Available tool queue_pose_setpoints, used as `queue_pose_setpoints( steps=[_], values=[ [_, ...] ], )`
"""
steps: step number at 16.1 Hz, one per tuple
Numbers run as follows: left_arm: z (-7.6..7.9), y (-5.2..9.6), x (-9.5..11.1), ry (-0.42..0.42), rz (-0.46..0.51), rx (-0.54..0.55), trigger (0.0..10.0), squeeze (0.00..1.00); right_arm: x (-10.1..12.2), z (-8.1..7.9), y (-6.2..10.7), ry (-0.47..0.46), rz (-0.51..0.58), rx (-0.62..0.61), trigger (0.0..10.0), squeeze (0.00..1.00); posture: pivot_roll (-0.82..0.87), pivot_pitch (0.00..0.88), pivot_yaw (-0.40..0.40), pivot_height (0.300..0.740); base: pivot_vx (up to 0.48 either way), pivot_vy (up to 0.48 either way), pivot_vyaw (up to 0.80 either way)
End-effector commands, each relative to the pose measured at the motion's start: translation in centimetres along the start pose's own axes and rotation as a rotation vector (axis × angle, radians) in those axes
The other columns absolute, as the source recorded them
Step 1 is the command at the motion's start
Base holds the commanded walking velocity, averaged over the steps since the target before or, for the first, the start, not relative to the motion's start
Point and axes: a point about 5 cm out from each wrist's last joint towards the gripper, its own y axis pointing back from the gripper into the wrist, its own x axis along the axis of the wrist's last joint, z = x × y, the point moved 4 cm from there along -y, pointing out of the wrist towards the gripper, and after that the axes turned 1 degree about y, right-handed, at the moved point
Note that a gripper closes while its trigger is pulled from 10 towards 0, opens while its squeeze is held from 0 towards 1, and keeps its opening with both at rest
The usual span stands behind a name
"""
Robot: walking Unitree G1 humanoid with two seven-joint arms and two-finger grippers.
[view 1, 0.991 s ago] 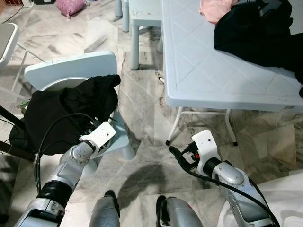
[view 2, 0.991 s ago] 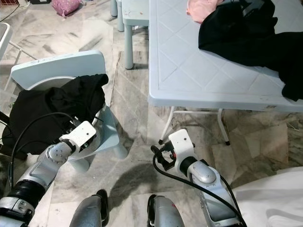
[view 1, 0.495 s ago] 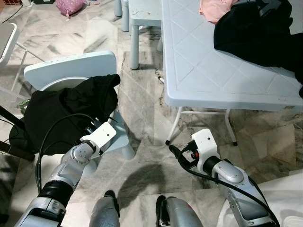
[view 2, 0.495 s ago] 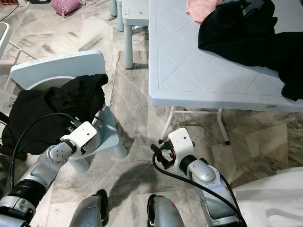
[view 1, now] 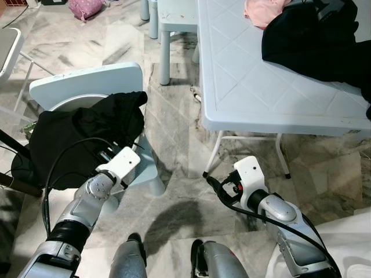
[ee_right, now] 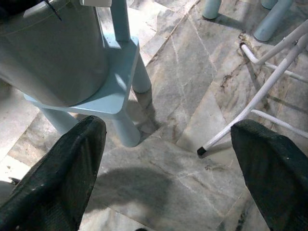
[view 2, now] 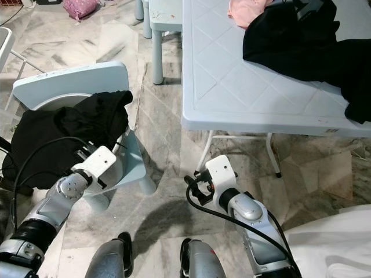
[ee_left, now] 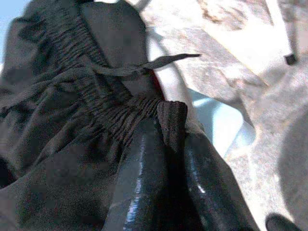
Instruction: Hang hanger
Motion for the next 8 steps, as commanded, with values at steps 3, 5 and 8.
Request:
queue_pose_setpoints(
  steps=[3, 5, 8],
  values=[
    [-1.4, 0.1, -0.2, 0.114, 0.006, 0.108, 0.0, 0.0, 0.0, 0.2, -0.8, -0.012, 0.004, 0.015, 10.0, 0.0, -0.02, 0.165, -0.075, 0.74, 0.0, 0.0, 0.0],
    [-2.9, 0.0, -0.1, 0.258, 0.008, 0.205, 0.0, 0.0, 1.1, 0.6, -2.2, -0.006, 0.04, 0.008, 10.0, 0.0, 0.0, 0.115, -0.068, 0.74, 0.0, 0.0, 0.0],
    [-4.9, 0.0, 0.1, 0.421, 0.02, 0.318, 0.0, 0.0, 2.5, 1.2, -4.1, -0.001, 0.087, -0.026, 10.0, 0.0, 0.02, 0.051, -0.056, 0.74, 0.0, 0.0, 0.0]
  ],
)
